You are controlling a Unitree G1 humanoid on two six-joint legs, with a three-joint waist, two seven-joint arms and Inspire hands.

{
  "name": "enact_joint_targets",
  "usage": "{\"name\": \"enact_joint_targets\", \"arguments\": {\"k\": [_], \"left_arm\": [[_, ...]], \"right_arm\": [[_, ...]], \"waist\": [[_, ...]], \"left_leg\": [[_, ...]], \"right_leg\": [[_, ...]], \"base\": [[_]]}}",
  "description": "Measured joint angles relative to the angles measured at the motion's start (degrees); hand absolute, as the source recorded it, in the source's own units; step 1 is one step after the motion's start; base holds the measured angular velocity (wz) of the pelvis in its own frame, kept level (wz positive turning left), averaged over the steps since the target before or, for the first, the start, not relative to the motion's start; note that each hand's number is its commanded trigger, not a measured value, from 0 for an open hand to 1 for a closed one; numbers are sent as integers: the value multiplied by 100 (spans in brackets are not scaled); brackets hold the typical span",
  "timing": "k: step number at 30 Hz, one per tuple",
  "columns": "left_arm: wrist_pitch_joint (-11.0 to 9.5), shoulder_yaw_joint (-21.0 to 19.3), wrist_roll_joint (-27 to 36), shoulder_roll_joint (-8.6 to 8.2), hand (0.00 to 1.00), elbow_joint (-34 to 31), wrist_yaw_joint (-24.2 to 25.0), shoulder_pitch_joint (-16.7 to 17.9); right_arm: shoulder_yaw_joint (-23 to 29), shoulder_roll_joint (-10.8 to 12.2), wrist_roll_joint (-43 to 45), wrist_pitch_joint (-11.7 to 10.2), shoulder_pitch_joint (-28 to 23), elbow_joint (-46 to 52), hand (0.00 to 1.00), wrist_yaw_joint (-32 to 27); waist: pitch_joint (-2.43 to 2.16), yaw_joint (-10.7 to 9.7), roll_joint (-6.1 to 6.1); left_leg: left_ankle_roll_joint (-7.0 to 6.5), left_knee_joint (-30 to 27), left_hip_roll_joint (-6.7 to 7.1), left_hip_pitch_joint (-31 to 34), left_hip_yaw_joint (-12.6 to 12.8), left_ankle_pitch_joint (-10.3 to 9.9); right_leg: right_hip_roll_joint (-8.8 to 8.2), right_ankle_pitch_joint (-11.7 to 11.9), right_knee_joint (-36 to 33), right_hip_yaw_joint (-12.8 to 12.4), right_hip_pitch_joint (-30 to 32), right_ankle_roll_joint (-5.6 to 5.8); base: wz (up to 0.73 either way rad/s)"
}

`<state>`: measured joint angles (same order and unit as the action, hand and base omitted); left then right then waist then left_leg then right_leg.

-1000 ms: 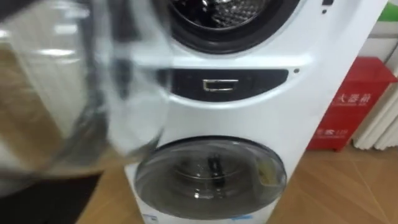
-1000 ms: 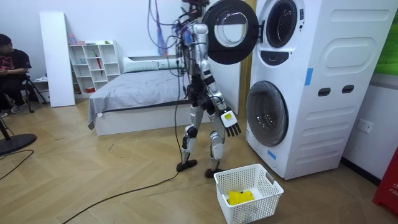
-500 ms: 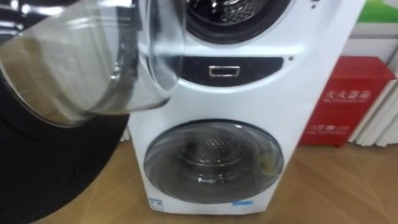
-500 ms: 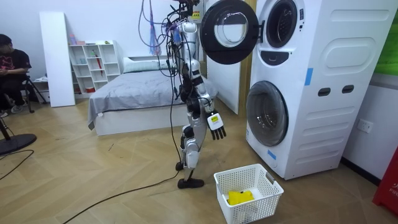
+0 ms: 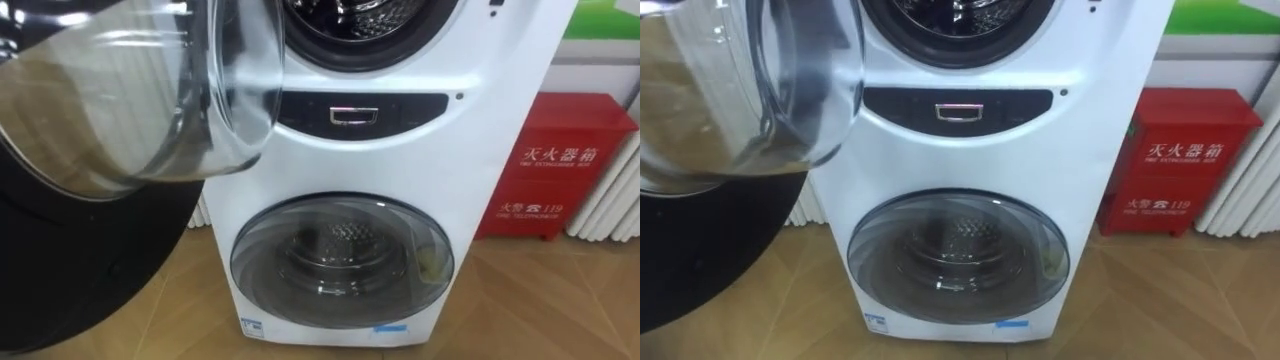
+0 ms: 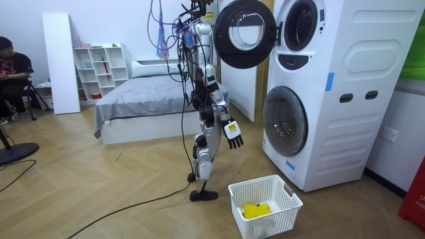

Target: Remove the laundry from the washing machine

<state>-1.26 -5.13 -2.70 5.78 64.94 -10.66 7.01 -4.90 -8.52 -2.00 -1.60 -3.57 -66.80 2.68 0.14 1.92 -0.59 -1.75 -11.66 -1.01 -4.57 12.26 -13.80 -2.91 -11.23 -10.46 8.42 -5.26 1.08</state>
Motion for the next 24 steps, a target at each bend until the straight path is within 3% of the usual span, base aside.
{"name": "enact_joint_targets", "arguments": {"k": [5,8,11,14,16,19,21,24], "left_arm": [[6,-187,270,31,0,71,-9,-7],[23,-597,329,146,0,-133,-50,-66],[50,-964,654,504,0,-283,-313,-434],[66,-1157,1032,873,0,-1044,-629,-828],[24,-1188,1140,1148,0,-1661,-891,-1105],[-18,-1453,1082,1291,0,-2505,-1032,-1341],[1,-1560,974,1351,0,-3200,-1163,-1423],[2,-1598,891,1410,0,-4539,-1299,-1527]], "right_arm": [[84,-5,31,-11,-21,-1,0,-6],[424,-36,93,-27,-18,94,0,-11],[643,-107,222,-77,-15,271,0,-76],[898,-242,248,-142,-10,342,0,-143],[914,-313,368,-153,-47,423,0,-193],[1053,-271,532,-150,-107,458,0,-180],[1068,-257,587,-148,-172,555,0,-180],[1073,-261,609,-147,-204,593,0,-188]], "waist": [[13,-11,-10],[32,2,41],[30,-6,151],[6,2,314],[-20,2,487],[-58,-8,622],[-61,4,628],[-22,14,562]], "left_leg": [[0,-4,50,-4,-111,0],[-1,-5,55,-46,-154,1],[0,-5,71,-102,-196,1],[-4,1,86,-111,-220,3],[-9,6,90,-111,-212,6],[-10,37,92,-118,-224,8],[-7,41,86,-119,-227,9],[-7,48,94,-111,-342,9]], "right_leg": [[-12,0,79,93,-83,1],[-8,1,98,75,-140,2],[2,5,153,61,-231,4],[-5,23,173,44,-245,13],[-8,30,169,15,-217,19],[2,32,169,-16,-193,18],[11,33,170,-30,-171,16],[16,36,174,-38,-155,12]], "base": [[11],[5],[2],[-1],[-11],[-10],[-7],[-4]]}}
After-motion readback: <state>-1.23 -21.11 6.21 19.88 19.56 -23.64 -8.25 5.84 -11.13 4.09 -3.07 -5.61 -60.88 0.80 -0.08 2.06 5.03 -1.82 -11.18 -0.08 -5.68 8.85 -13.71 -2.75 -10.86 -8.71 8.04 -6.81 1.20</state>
